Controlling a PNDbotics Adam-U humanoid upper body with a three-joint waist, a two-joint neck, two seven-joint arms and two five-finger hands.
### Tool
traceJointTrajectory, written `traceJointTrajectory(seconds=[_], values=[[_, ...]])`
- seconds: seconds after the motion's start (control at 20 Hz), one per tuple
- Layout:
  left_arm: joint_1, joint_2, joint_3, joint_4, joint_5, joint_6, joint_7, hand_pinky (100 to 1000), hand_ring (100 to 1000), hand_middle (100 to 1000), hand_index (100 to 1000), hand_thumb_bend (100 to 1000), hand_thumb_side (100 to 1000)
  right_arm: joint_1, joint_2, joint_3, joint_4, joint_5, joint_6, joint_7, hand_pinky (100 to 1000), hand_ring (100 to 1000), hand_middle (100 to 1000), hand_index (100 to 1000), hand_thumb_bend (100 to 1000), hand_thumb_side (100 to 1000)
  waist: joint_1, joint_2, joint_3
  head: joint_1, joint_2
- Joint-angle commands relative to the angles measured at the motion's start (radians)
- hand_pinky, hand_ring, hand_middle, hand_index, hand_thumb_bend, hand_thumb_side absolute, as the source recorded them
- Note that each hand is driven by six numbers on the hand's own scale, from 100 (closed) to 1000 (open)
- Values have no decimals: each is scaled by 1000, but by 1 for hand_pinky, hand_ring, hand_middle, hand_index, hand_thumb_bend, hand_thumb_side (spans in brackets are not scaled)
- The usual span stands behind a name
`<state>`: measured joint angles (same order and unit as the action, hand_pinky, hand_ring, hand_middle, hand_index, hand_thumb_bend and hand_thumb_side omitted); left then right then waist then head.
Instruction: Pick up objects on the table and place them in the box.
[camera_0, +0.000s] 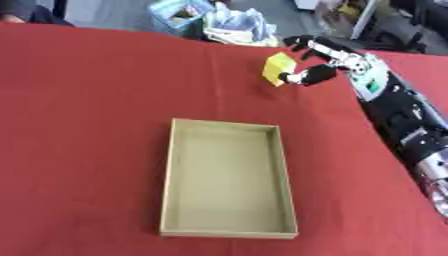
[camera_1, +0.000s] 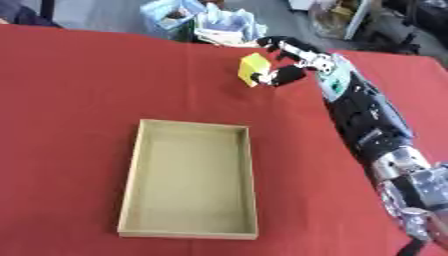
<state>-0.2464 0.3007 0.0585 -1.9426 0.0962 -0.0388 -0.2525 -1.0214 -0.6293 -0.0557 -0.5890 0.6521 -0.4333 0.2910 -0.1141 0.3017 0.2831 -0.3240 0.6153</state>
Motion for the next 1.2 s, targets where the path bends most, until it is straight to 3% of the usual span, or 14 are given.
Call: traceJointTrajectory(seconds=[0.05,0.55,1.2], values=[[-9,13,1,-13,-2,-2,-3,697,689,614,721,100,810,-24,-23,-9,0,16,6,-35,800,918,929,1000,370,436,5,-16,0,-7,-12],[-9,11,1,-13,-2,-2,-4,698,689,615,721,100,810,-21,-12,-8,27,59,40,-100,791,909,899,998,368,496,9,-14,1,-12,-14],[-10,7,2,-14,-2,-2,-5,700,690,616,721,100,811,-15,7,-8,51,101,50,-149,773,891,849,972,348,487,12,-6,2,-20,-21]])
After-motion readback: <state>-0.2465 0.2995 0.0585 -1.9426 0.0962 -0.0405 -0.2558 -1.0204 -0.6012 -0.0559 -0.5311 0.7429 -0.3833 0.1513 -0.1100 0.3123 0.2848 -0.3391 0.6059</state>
